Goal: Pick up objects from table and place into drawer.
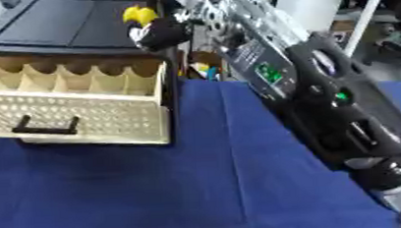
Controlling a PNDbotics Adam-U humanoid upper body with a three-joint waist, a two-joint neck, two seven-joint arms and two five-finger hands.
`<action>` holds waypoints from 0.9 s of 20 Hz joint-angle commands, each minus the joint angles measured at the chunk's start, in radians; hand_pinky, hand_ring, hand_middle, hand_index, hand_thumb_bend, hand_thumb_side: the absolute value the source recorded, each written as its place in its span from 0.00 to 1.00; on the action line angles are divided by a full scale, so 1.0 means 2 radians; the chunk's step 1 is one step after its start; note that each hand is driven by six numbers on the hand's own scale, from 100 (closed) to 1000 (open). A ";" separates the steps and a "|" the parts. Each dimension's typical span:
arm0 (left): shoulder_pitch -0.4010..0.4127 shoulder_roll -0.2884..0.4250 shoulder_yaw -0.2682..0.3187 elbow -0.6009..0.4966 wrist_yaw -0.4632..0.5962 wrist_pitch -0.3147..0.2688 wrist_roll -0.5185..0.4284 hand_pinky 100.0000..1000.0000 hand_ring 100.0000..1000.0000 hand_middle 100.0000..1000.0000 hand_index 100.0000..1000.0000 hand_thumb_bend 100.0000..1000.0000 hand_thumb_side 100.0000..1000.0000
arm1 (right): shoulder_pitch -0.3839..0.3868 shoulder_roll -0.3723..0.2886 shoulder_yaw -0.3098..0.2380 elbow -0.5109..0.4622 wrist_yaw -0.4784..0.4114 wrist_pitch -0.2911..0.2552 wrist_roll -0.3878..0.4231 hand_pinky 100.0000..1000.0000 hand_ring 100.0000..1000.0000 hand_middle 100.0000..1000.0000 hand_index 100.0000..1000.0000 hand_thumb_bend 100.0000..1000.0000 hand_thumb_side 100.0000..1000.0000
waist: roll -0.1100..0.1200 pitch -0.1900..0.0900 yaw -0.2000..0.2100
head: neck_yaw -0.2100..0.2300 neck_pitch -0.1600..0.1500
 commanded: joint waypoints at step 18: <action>-0.009 0.001 -0.001 -0.006 0.001 0.000 -0.002 0.40 0.66 0.62 0.84 0.03 1.00 | -0.007 0.012 -0.004 0.021 0.004 -0.016 0.046 0.74 0.84 0.53 0.70 0.50 0.53 | 0.006 -0.005 0.000 | 0.004 -0.011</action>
